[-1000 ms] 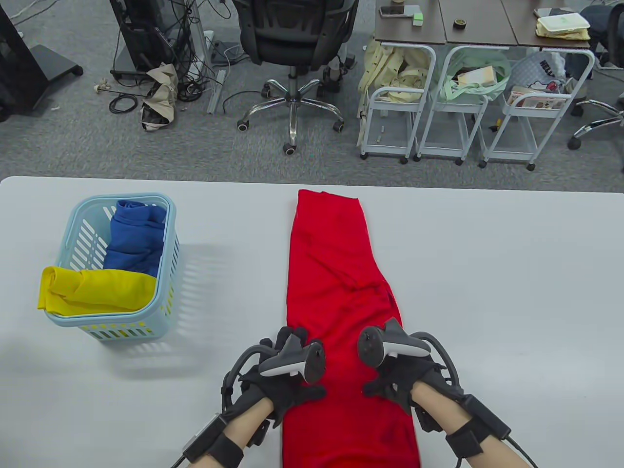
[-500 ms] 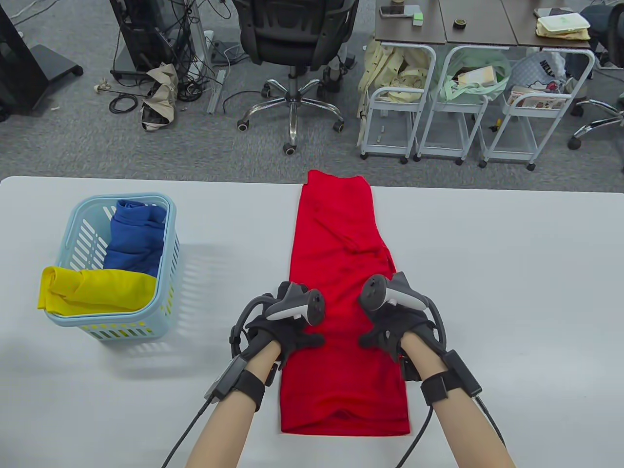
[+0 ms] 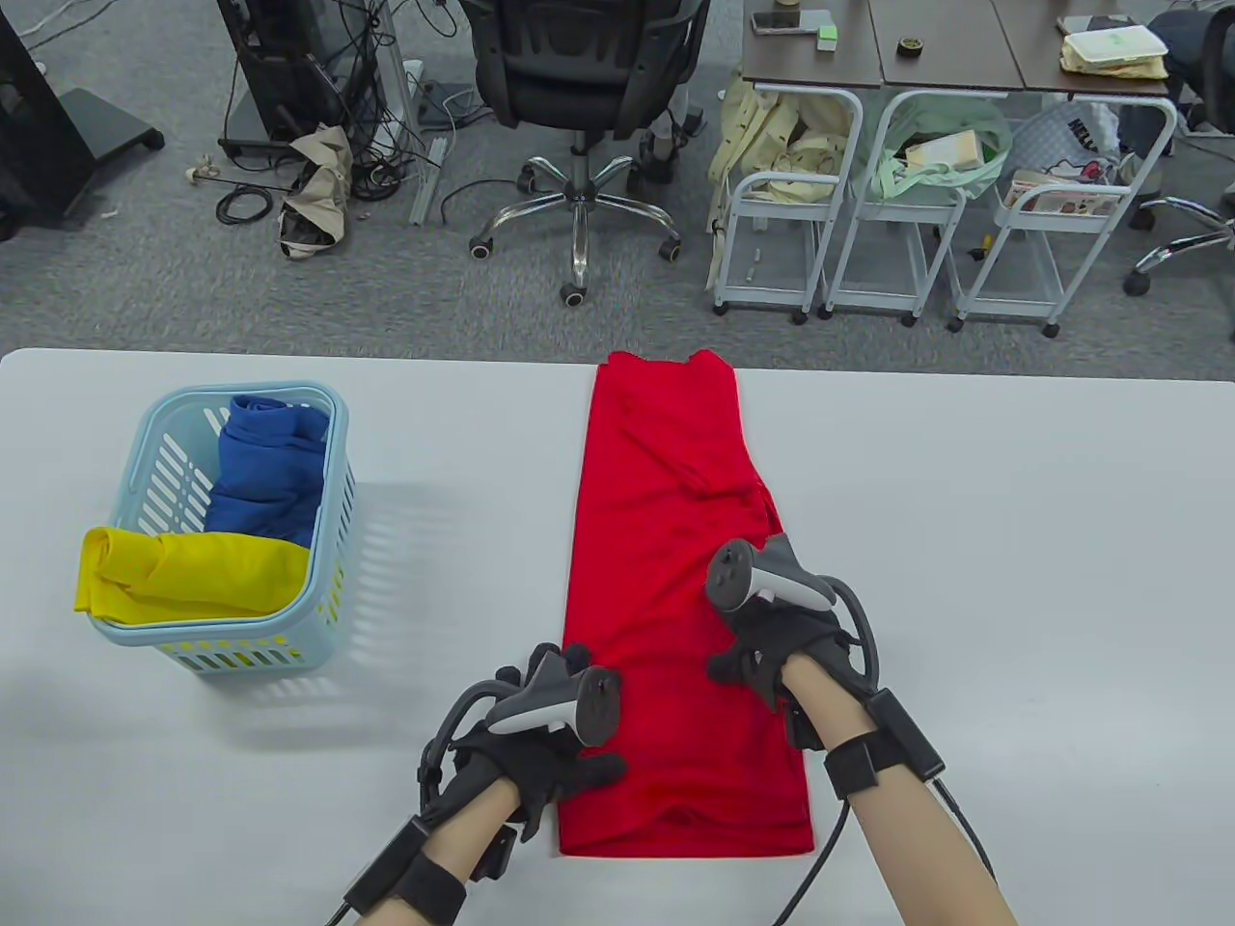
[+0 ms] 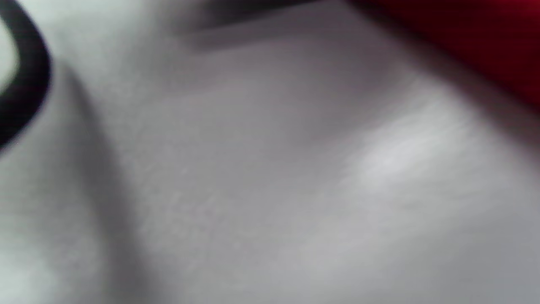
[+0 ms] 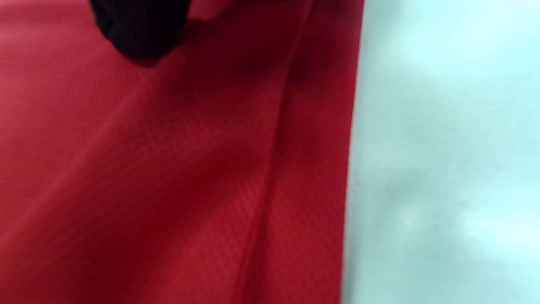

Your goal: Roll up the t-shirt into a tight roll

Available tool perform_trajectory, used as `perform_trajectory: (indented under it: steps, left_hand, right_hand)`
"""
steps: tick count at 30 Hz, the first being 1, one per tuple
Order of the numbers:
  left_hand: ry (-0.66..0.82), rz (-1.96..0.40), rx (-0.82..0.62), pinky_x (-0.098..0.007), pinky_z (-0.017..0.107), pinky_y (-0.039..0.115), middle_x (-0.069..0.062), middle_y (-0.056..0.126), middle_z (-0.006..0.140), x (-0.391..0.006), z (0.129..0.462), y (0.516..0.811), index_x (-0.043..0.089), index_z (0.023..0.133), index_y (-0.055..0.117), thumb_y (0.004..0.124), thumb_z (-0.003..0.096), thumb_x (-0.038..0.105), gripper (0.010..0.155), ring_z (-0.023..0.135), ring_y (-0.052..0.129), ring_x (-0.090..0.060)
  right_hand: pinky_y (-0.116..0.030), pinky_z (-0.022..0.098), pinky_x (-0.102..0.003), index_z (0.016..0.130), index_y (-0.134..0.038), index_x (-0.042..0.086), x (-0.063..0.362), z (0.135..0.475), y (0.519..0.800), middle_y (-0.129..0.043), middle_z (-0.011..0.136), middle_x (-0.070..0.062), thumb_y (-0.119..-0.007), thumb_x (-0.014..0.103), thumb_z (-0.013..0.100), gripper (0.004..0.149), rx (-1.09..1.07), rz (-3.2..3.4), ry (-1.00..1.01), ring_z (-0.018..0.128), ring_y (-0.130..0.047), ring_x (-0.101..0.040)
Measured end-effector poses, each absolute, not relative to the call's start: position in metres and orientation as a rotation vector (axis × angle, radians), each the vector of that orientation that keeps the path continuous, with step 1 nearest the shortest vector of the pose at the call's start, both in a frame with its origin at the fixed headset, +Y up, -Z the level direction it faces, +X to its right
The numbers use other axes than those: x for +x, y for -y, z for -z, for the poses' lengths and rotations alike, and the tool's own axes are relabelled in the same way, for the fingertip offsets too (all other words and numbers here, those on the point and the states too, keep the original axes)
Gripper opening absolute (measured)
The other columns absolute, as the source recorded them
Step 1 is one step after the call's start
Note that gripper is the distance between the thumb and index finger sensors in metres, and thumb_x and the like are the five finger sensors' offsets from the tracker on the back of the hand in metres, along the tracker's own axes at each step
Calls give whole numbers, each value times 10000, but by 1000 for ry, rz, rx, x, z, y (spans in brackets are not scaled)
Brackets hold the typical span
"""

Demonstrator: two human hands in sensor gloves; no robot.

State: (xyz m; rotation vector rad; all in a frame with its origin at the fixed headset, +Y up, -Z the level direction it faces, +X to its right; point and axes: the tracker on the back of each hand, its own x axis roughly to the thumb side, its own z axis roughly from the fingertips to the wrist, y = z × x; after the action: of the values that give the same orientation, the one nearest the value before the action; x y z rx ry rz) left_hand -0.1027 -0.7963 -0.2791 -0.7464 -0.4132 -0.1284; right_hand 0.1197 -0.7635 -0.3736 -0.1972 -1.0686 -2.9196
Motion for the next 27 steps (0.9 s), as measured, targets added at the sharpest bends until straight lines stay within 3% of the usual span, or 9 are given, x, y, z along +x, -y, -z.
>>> perform_trajectory:
  steps: [3,7,10,14,18,23,27]
  left_hand:
    - [397,99,-762,-691,715,61,-123,-267,1075,-103,280,796,317,1028,-192,306,483,712,837,1019,-144,-445]
    - [403,105,-759,-688,715,58,-123,-272,1073,-103,280,797,316,1024,-200,293,478,715,837,1017,-147,-444]
    - [404,109,-756,-688,716,59,-123,-270,1074,-103,280,796,315,1024,-199,289,477,714,835,1018,-145,-445]
    - [405,111,-757,-686,714,56,-124,-274,1071,-103,280,796,315,1021,-204,286,475,714,835,1014,-149,-447]
    - [405,109,-758,-682,714,51,-120,-277,1070,-103,280,796,318,1019,-205,284,473,715,833,1013,-152,-444]
    - [418,110,-725,-681,732,81,-129,-235,1099,-103,279,794,312,1046,-169,303,483,715,838,1033,-123,-441]
    - [431,111,-643,-672,776,198,-148,-112,1168,-104,275,781,305,1103,-58,365,516,692,821,1065,-41,-454]
  right_hand:
    - [-266,736,-623,1113,-144,260,106,348,756,-46,1139,-122,-657,538,521,831,-301,2887,948,1082,-69,-397]
    - [-278,736,-618,1111,-120,262,102,306,757,-34,1141,-122,-642,551,522,839,-452,2879,979,1079,-61,-405]
    - [-264,736,-617,1095,-64,259,122,282,767,4,1124,-118,-633,559,519,864,-430,2756,1018,1065,-30,-400]
    - [-223,735,-622,1068,13,279,164,271,774,103,1086,-100,-611,580,522,882,-379,2860,1103,1045,43,-403]
    - [-237,734,-626,1074,-19,270,192,270,775,39,1110,-121,-664,578,496,919,-293,2925,1089,1048,18,-411]
    - [-260,735,-620,1087,-79,260,189,267,764,-8,1125,-128,-724,523,497,912,-347,2957,1010,1064,-47,-428]
    - [-259,736,-624,1094,-61,274,178,259,750,10,1131,-145,-636,545,531,849,-473,3039,938,1078,-69,-449]
